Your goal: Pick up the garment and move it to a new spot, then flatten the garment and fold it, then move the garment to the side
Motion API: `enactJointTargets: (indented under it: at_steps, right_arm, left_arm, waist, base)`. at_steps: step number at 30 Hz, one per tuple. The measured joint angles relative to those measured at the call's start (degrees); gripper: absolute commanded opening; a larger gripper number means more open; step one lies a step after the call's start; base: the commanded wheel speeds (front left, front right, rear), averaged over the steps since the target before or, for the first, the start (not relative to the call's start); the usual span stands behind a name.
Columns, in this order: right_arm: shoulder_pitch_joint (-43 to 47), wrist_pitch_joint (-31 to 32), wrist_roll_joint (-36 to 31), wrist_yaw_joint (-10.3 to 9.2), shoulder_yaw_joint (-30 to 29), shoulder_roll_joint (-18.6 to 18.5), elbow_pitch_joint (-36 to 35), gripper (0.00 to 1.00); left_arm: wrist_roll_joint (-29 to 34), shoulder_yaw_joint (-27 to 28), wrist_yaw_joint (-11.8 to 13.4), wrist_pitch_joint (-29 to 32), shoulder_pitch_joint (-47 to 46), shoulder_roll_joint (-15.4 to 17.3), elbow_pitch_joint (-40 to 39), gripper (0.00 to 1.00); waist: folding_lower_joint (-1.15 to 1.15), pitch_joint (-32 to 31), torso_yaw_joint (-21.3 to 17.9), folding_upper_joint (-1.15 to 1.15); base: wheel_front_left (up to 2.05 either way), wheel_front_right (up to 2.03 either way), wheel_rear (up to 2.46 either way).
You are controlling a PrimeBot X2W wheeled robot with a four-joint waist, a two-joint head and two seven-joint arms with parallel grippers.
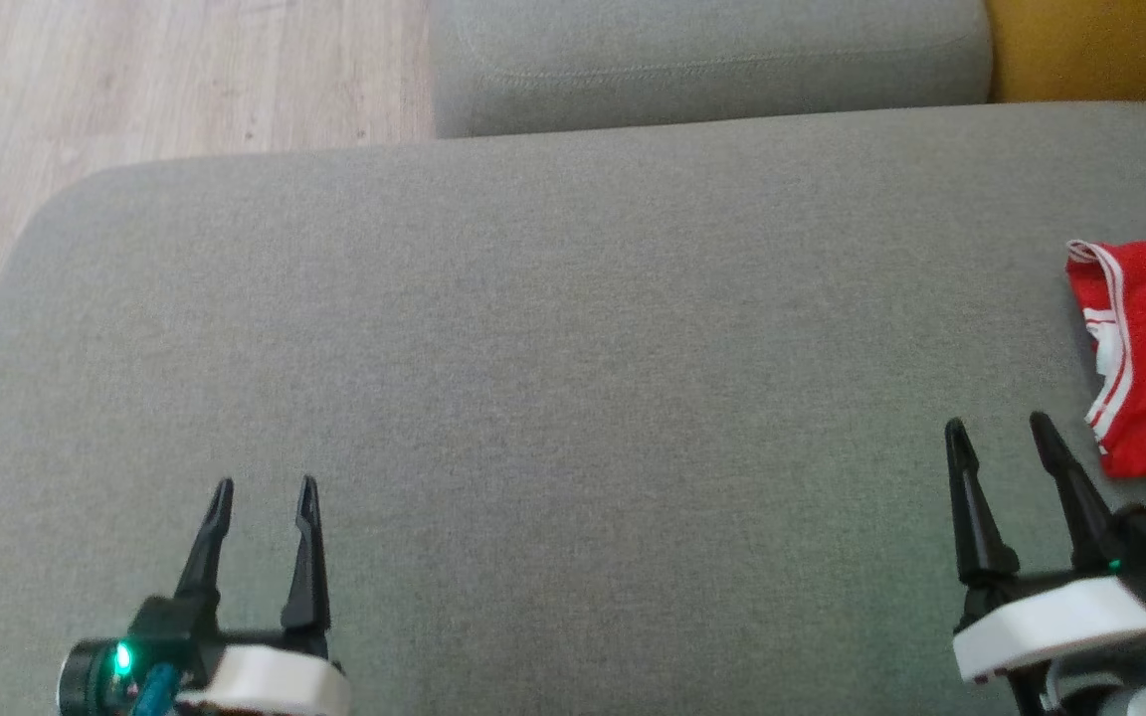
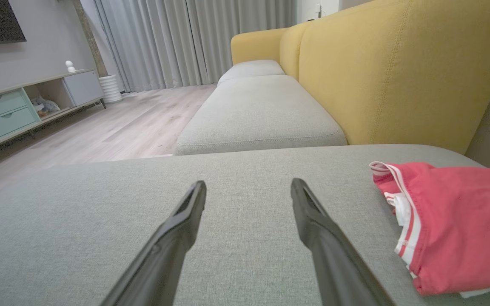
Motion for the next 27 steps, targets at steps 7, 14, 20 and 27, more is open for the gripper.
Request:
enactJointTargets:
  at_steps: [7, 14, 20, 27]
  right_arm:
    - [2.32, 0.93, 1.45, 0.0, 0.42, 0.02, 0.01, 1.0]
    - [3.26, 1.32, 2.04, 0.0, 1.54, 0.04, -0.02, 1.0]
    - [3.26, 1.41, 2.38, 0.0, 1.7, 0.04, -0.02, 1.0]
    - [3.26, 1.41, 2.38, 0.0, 1.78, 0.04, -0.02, 1.0]
  left_arm:
    - [-0.68, 0.04, 0.97, 0.02, 3.48, -0.01, -0.18, 1.0]
    - [-0.69, 0.0, 1.47, 0.57, 4.16, 0.0, -0.37, 1.0]
    - [-0.7, -0.21, 1.47, 0.83, 4.17, 0.01, -0.4, 1.0]
    - [-1.04, -0.55, 1.47, 1.01, 4.16, 0.03, -0.21, 1.0]
  waist:
    - [0.0, -2.17, -0.63, 0.0]
    - [0.0, -3.42, -1.15, 0.0]
    - [0.0, -3.75, -1.09, 0.0]
    - [0.0, -3.98, -0.75, 0.0]
  base:
    - [0.0, 0.0, 0.0]
    - [0.0, 0.0, 0.0]
    - [0.0, 0.0, 0.0]
    - [0.0, 0.0, 0.0]
